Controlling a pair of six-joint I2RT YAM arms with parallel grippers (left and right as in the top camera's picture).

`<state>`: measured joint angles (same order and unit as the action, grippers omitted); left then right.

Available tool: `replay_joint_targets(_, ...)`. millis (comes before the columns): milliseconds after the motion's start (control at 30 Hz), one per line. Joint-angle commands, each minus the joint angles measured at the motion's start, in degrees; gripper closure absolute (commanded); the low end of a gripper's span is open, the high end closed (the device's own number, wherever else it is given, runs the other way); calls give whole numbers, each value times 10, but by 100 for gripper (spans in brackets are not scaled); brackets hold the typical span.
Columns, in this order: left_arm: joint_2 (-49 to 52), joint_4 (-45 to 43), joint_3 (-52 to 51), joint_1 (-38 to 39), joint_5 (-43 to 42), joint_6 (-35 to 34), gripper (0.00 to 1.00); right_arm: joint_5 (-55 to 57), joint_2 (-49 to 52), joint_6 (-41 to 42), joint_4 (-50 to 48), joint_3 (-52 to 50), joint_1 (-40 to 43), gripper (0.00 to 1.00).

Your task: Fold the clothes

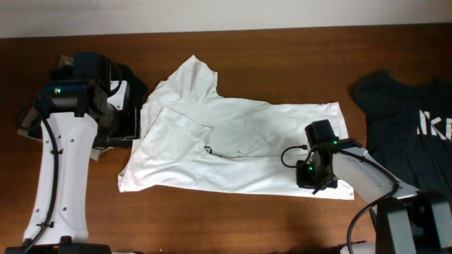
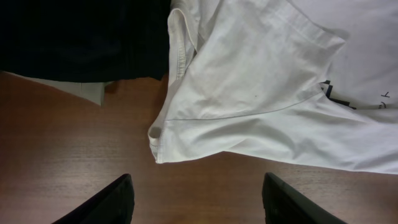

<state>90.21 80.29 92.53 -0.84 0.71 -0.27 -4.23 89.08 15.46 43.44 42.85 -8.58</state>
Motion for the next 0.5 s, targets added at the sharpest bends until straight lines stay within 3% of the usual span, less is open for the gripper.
replay_joint_targets(0,-10,-1,6,-4,2,0,34,17,2,3,5,-8,-4,92)
replay_joint_targets(300,-10,-2,6,-4,2,0,34,35,0,6,92,71,-4,93)
replay_joint_targets(467,-10,-1,6,-4,2,0,34,94,-19,89,153,135,8,94)
